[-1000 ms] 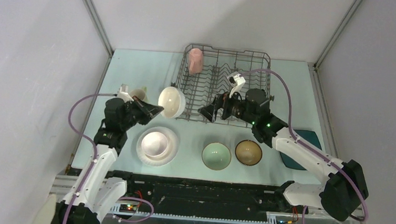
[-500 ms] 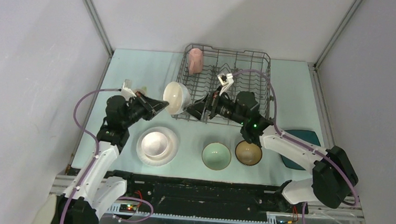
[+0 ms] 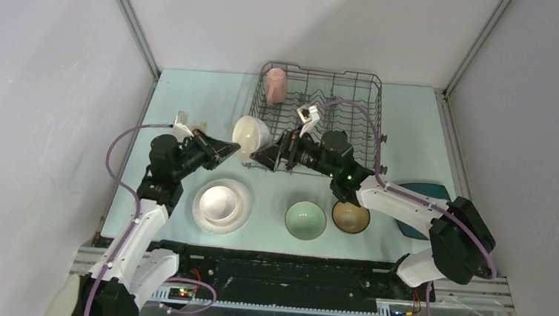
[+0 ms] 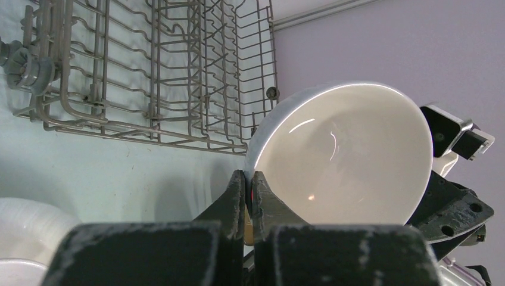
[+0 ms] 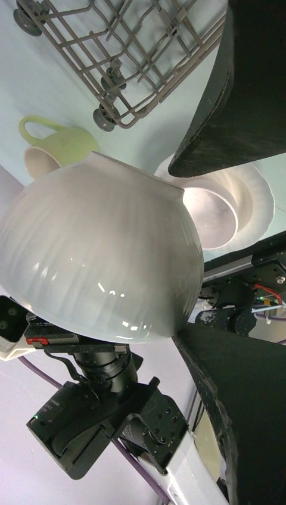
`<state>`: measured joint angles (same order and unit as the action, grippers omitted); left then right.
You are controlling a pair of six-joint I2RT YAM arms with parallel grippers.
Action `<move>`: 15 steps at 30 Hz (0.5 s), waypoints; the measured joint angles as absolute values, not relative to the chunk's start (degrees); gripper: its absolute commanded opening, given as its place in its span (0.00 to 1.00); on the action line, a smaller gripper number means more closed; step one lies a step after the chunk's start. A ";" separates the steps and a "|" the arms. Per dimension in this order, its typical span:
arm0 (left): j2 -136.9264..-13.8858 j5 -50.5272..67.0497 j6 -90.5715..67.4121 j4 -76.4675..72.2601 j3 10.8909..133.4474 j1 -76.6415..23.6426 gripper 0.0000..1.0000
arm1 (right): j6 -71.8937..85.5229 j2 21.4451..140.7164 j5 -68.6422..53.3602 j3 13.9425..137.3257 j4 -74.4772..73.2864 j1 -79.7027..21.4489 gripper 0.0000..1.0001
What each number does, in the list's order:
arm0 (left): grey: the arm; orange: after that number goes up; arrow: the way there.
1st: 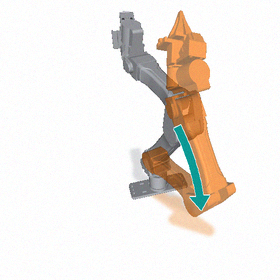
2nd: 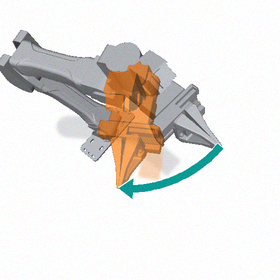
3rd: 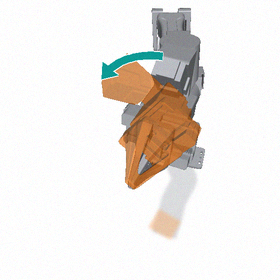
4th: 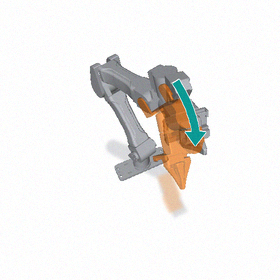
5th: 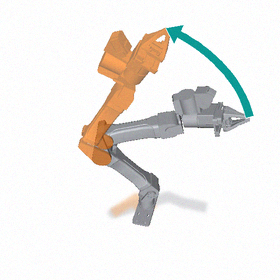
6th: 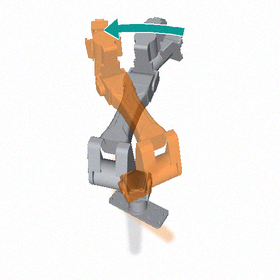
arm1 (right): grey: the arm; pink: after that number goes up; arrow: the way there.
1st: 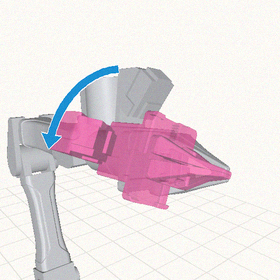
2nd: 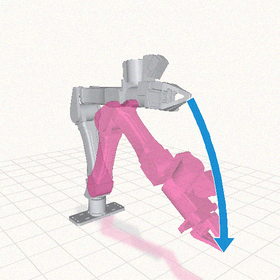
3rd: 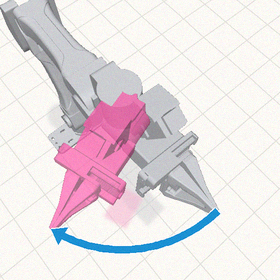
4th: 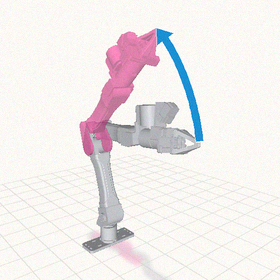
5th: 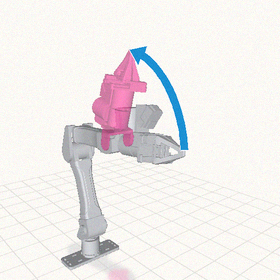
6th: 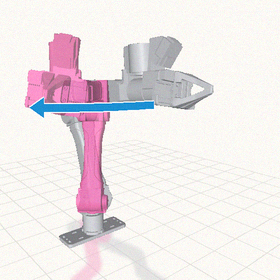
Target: Load the mixed dishes into the dish rack
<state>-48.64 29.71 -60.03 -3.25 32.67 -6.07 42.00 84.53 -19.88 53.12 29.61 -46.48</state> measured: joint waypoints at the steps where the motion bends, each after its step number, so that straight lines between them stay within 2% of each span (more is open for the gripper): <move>1: -48.64 29.80 -60.03 -3.36 32.67 -6.11 0.00 | 41.98 84.55 -19.49 53.21 29.56 -46.70 0.90; 4: -48.64 30.22 -59.99 -3.57 32.67 -6.33 0.00 | 41.80 84.55 -18.33 53.76 29.63 -47.22 0.88; 8: -48.64 30.13 -59.92 -3.66 32.67 -6.74 0.00 | 41.08 84.55 -16.51 54.06 29.76 -48.03 0.73; 9: -48.64 29.93 -59.92 -3.68 32.67 -6.74 0.00 | 40.75 84.55 -15.94 54.06 29.78 -48.21 0.61; 10: -48.66 29.67 -59.92 -3.73 32.67 -6.74 0.00 | 40.42 84.55 -15.38 54.06 29.78 -48.34 0.54; 11: -48.71 29.45 -59.92 -3.75 32.67 -6.79 0.01 | 40.23 84.55 -14.92 54.08 29.80 -48.49 0.35; 12: -48.77 29.15 -59.92 -3.81 32.67 -6.94 0.04 | 40.03 84.55 -14.41 54.11 29.82 -48.60 0.25; 13: -48.84 28.82 -59.92 -3.84 32.67 -7.11 0.11 | 39.88 84.53 -14.00 54.13 29.80 -48.71 0.08; 15: -49.01 28.21 -59.92 -3.97 32.67 -7.35 0.20 | 39.66 84.51 -13.21 54.13 29.76 -48.82 0.00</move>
<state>-49.01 28.21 -59.92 -3.97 32.67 -7.35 39.66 84.51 -13.21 54.13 29.76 -48.82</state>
